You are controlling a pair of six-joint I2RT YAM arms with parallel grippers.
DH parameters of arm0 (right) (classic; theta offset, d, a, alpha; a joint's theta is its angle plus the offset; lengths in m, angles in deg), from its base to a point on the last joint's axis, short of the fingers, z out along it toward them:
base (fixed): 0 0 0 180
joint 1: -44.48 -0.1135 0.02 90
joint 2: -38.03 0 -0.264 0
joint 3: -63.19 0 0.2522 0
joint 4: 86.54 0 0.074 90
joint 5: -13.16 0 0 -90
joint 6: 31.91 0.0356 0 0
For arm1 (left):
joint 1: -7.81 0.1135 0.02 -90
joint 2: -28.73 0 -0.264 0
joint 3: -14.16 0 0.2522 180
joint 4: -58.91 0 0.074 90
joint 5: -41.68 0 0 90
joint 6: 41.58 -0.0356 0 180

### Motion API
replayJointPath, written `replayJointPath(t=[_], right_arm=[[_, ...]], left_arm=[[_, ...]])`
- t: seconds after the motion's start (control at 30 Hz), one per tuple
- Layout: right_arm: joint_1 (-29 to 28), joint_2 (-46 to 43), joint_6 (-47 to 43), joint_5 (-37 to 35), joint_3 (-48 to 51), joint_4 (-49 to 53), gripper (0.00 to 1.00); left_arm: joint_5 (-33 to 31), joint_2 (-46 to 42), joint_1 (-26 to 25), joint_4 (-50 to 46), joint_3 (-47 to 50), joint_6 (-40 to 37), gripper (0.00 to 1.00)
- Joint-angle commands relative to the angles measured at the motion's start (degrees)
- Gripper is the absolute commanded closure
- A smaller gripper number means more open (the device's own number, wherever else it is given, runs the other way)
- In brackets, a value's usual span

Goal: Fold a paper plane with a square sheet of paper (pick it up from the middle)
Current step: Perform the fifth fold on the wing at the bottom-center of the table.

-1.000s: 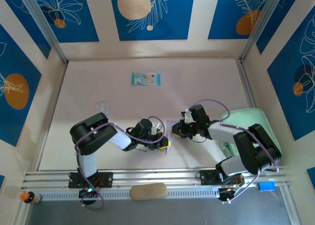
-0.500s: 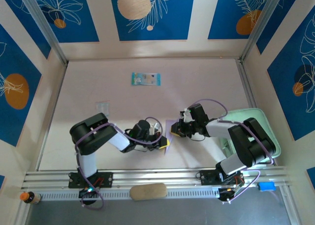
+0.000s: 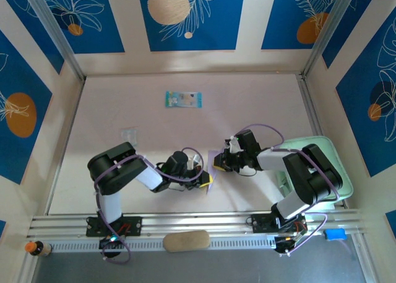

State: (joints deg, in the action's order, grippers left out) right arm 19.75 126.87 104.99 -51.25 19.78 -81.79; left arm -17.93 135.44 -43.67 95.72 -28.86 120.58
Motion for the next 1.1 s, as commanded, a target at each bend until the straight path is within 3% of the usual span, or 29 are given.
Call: replayJointPath(t=[0.0, 0.4, 0.63, 0.87, 1.0, 1.07], right_arm=[[0.30, 0.59, -0.80, 1.06, -1.13, 0.26, 0.86], [-1.17, 1.21, -1.41, 0.42, -2.17, 2.13, 0.86], [-1.62, 1.60, -0.84, -6.14, -2.61, 6.22, 0.87], [-1.28, 3.76, -0.63, -6.24, -2.88, 6.77, 0.87], [-1.32, 4.70, -0.15, -6.63, -2.91, 7.21, 0.87], [-1.32, 4.92, 0.19, -6.86, -2.94, 7.60, 0.87]], left_arm=[[-2.05, 2.39, 1.49, -5.51, 0.70, 0.32, 1.00], [-1.82, 2.78, 1.73, -7.10, 0.16, 0.40, 1.00], [-1.88, 2.65, 1.74, -7.32, 0.30, 0.35, 1.00], [-1.85, 2.84, 1.91, -6.36, 0.77, 0.53, 1.00], [-1.88, 2.15, 1.91, -7.83, 0.61, -0.37, 0.92], [-1.97, 1.13, 1.91, -9.89, 0.35, -1.73, 0.93]])
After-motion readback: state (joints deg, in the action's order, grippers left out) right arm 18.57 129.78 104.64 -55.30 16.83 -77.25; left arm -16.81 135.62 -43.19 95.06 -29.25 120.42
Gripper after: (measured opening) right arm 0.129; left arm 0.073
